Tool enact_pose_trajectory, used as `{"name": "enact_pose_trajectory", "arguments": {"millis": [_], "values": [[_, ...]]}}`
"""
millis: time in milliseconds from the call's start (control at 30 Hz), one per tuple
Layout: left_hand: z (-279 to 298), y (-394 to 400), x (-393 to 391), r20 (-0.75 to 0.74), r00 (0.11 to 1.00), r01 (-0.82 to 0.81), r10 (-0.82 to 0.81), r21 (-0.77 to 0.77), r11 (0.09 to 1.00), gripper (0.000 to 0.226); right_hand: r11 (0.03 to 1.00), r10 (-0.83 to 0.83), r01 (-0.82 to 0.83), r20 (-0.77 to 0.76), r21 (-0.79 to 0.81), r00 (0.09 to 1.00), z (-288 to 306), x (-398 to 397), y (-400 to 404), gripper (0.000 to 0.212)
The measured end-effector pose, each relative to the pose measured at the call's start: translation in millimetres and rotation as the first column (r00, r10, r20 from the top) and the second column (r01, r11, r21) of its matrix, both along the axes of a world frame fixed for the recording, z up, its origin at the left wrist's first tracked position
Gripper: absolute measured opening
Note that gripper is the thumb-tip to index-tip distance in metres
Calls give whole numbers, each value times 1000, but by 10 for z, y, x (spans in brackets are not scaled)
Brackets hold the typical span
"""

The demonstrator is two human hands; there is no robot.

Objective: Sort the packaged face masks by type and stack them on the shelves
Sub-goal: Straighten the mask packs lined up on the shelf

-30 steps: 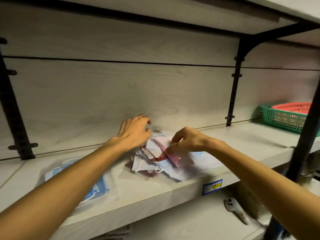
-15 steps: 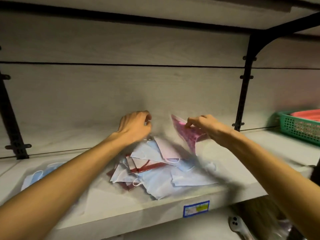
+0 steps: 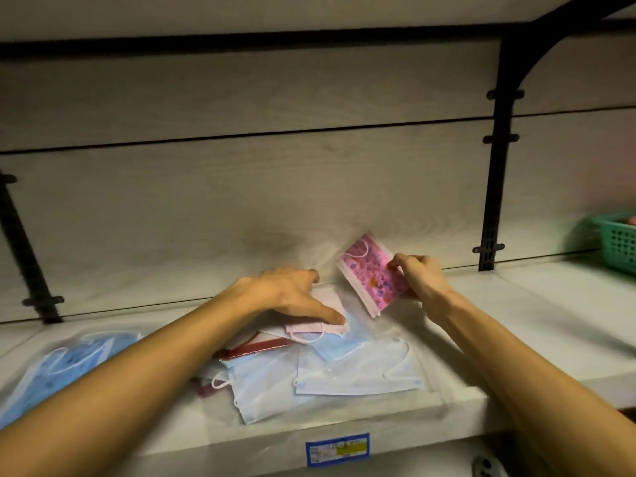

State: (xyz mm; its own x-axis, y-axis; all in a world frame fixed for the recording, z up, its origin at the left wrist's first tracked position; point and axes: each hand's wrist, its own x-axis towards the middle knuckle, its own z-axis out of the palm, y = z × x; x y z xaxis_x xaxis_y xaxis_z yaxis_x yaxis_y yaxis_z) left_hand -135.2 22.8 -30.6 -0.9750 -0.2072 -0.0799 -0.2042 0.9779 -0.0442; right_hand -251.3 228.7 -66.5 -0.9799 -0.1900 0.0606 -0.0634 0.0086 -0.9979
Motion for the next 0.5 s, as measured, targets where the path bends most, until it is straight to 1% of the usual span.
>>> {"name": "enact_pose_trajectory", "arguments": {"millis": [67, 133, 233, 333, 367, 433, 500], "values": [[33, -9, -3, -13, 1000, -4, 5, 41, 999, 94, 998, 7, -5, -33, 60, 999, -54, -14, -37, 14], [67, -21, 27, -75, 997, -1, 7, 73, 997, 81, 993, 4, 5, -77, 114, 997, -88, -27, -58, 17], [115, -53, 92, -180, 984, 18, 3, 117, 993, 66, 987, 7, 13, -128, 157, 992, -119, -17, -47, 10], [161, -100, 150, -243, 970, 20, 23, 176, 984, 56, 985, 37, -13, -133, 174, 990, -152, 33, -51, 11], [168, -118, 165, -272, 962, 20, 39, 212, 977, 55, 986, 49, -27, -133, 165, 990, -154, 52, -57, 8], [175, -166, 207, -329, 938, 10, 106, 334, 943, 54, 989, 68, -47, -147, 141, 987, -126, 98, -66, 3], [176, -210, 290, -372, 903, 7, 214, 511, 860, 51, 994, 82, -67, -171, 90, 982, -94, 144, -64, 6]]}}
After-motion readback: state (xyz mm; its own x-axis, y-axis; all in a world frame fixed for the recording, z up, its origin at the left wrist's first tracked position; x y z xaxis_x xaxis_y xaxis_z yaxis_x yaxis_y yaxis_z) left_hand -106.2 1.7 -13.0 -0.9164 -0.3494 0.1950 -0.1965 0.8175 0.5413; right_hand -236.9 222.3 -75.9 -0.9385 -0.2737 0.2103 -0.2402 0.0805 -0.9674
